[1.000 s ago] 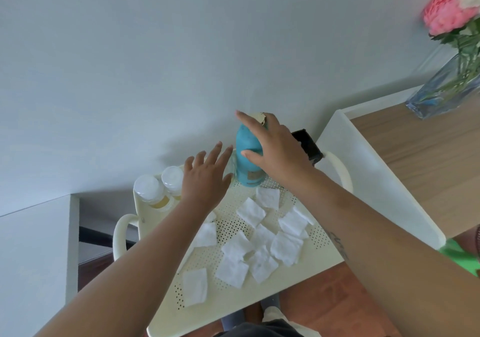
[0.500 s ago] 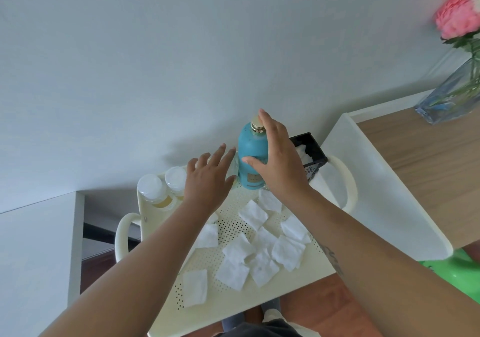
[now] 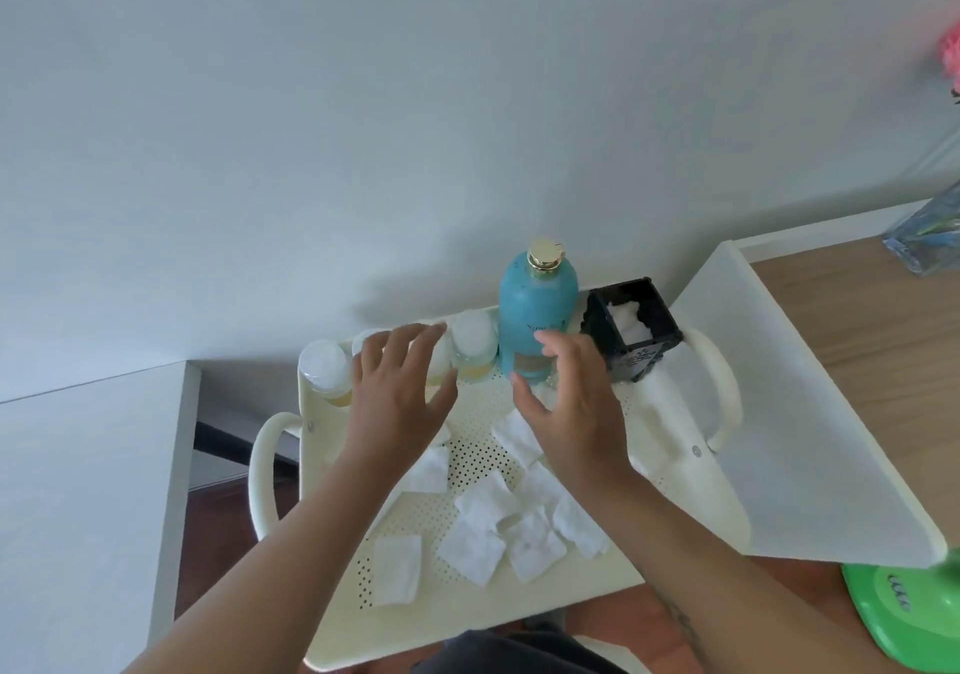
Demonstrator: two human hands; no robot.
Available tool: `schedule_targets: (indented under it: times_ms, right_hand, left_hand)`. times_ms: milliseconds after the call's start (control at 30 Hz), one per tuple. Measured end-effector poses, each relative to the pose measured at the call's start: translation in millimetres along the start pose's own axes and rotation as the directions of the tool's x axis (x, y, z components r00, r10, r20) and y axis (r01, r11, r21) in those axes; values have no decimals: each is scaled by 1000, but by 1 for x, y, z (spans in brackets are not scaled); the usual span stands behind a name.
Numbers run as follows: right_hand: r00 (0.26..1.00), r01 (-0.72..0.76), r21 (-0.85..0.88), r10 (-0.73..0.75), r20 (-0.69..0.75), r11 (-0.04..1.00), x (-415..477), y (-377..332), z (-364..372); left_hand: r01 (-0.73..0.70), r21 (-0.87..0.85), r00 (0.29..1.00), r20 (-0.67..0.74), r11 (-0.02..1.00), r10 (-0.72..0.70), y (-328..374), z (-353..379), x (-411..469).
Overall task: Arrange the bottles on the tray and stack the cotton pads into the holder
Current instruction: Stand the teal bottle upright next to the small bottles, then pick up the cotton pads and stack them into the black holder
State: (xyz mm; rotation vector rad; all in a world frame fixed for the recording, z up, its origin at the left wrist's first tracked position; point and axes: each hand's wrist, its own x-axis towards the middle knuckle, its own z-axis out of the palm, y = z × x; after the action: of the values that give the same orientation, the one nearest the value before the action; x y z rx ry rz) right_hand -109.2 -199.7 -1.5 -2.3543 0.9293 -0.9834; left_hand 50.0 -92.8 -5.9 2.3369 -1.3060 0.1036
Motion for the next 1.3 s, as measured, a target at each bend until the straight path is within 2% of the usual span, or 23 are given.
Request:
schedule_targets:
  times_ms: [100, 200, 300, 533, 733, 833, 933, 1033, 1167, 1300]
  right_hand:
    - [977, -32, -6, 32, 209, 999, -16, 1, 17]
    - [905, -42, -27, 49, 423, 999, -27, 2, 37]
    - [836, 8, -53, 22, 549, 999, -34, 4, 57]
    - [750, 134, -134, -12, 661, 982, -28, 5, 89]
    - [738, 142, -196, 29, 675, 970, -17, -3, 105]
    - [724, 67, -189, 83, 685, 980, -16, -4, 110]
    - [714, -8, -172, 126, 689, 985, -15, -3, 111]
    - [715, -103, -98, 142, 685, 990, -14, -2, 105]
    - [712, -379, 94, 225, 665, 921, -14, -1, 86]
    - [699, -543, 176, 326, 636, 821, -16, -7, 63]
  left_hand:
    - [76, -27, 997, -13, 997, -77, -9, 2, -25]
    - [188, -18, 978, 98, 982, -185, -16, 7, -49]
    - [295, 28, 931, 218, 955, -294, -23, 14, -69]
    - [452, 75, 822, 353, 889, -447, -30, 26, -88]
    - [530, 78, 773, 365, 844, -519, -30, 34, -85]
    - [563, 52, 752, 381, 825, -537, -30, 35, -81]
    - [560, 58, 760, 360, 826, -541, -29, 31, -81]
    - [605, -57, 769, 300, 794, -565, -27, 22, -84]
    - [665, -348, 747, 315, 661, -586, -24, 5, -88]
    - [755, -487, 644, 428, 438, -634, -21, -7, -88]
